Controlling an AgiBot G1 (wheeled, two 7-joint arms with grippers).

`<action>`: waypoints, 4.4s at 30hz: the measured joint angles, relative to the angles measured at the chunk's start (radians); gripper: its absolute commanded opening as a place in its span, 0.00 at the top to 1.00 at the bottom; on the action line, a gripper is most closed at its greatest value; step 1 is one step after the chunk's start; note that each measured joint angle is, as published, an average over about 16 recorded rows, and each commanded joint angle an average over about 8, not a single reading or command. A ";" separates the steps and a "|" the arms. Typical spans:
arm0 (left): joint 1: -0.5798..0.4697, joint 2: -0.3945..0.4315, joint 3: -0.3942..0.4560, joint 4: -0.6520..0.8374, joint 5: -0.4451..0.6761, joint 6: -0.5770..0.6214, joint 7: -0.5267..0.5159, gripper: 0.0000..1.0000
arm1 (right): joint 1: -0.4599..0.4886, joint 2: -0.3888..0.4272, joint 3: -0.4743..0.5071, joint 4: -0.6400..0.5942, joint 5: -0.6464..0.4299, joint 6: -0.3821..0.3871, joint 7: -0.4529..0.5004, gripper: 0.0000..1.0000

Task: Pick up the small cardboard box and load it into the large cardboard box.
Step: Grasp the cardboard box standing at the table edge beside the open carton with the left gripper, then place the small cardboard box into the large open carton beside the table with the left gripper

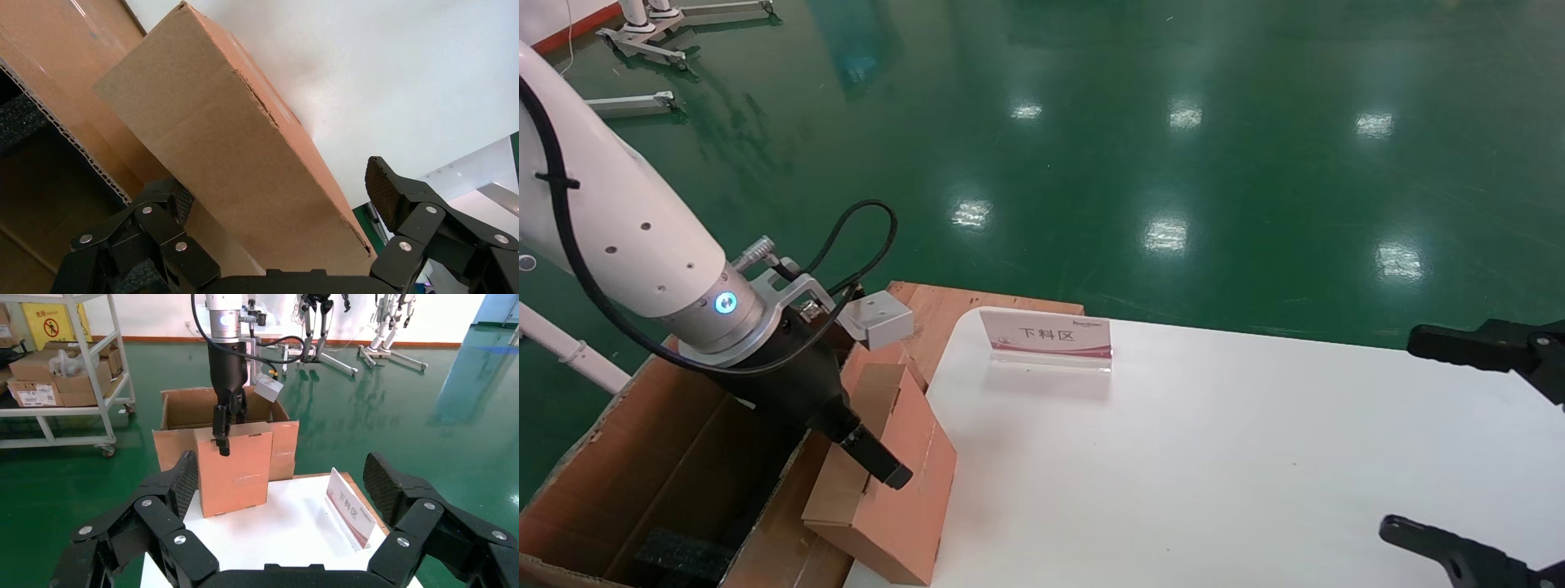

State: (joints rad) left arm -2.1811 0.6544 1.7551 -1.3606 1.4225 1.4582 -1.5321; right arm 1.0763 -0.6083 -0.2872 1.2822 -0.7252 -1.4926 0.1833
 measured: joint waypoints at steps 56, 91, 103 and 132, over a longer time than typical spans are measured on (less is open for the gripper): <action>-0.329 -0.051 -0.104 0.151 -0.023 0.096 0.144 1.00 | 0.001 0.000 -0.001 -0.001 0.000 0.000 -0.001 1.00; -0.814 -0.087 0.771 0.433 -0.202 0.203 0.383 1.00 | 0.001 0.001 -0.003 -0.001 0.002 0.001 -0.002 0.00; -0.762 -0.065 0.956 0.510 -0.375 0.145 0.486 1.00 | 0.001 0.001 -0.004 -0.001 0.002 0.001 -0.002 0.00; -0.504 -0.115 0.931 0.591 -0.399 -0.100 0.559 1.00 | 0.002 0.002 -0.006 -0.001 0.004 0.002 -0.003 0.00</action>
State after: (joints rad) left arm -2.6849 0.5391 2.6857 -0.7696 1.0240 1.3580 -0.9733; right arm 1.0781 -0.6062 -0.2930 1.2812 -0.7217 -1.4907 0.1802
